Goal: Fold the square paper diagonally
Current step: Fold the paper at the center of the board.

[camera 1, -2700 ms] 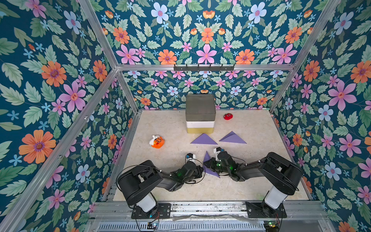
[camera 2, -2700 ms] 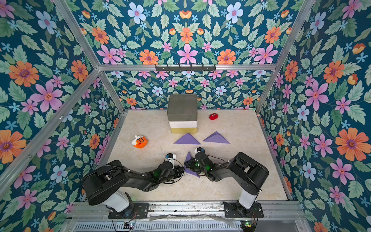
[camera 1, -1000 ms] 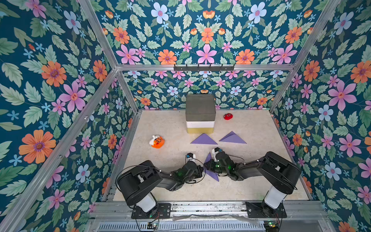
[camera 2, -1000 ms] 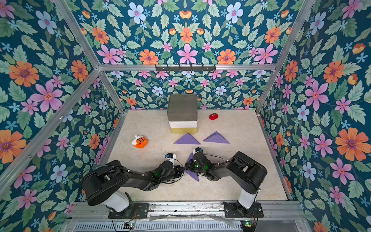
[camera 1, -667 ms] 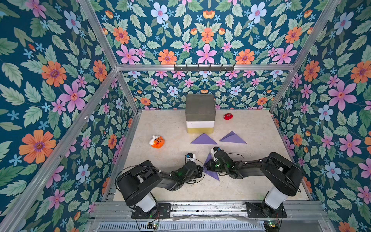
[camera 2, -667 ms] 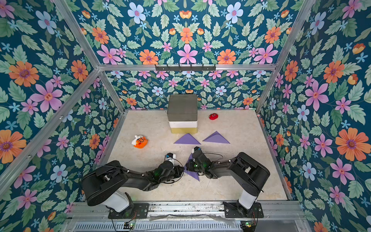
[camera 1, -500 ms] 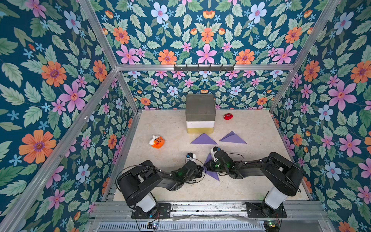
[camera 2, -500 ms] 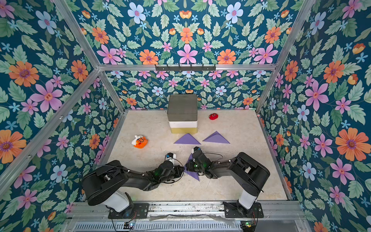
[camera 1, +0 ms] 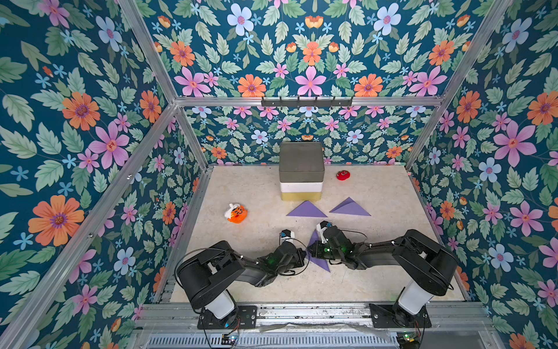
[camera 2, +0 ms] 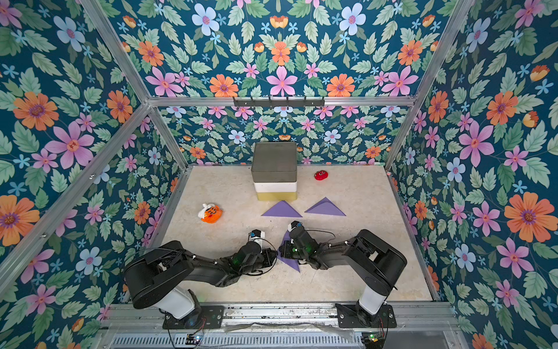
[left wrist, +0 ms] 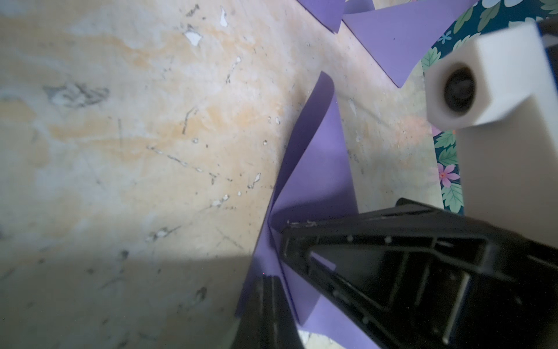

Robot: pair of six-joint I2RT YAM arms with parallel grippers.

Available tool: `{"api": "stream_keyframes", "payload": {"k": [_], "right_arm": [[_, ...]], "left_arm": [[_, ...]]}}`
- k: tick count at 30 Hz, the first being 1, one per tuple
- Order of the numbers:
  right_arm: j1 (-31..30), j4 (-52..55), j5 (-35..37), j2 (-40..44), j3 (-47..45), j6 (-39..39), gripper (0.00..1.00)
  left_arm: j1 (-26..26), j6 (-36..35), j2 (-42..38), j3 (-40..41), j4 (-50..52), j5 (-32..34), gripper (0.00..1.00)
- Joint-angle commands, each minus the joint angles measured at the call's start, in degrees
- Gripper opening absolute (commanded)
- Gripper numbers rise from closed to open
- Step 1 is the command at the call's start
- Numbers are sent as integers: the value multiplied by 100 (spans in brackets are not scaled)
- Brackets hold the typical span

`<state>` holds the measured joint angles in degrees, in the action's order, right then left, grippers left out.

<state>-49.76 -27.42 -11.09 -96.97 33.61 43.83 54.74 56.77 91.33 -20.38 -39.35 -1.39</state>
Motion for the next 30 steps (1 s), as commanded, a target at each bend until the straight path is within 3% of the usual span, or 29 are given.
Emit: {"api": "stream_keyframes", "payload": {"k": [1,30], "right_arm": [[-8,-122,1,39,6,-102,0],[-16,-73,116,-156,-267,-186,0]], "left_arm": [[-7,-74,61,-9,709,49,0],[-7,-72,72,-10,769,94,0]]}}
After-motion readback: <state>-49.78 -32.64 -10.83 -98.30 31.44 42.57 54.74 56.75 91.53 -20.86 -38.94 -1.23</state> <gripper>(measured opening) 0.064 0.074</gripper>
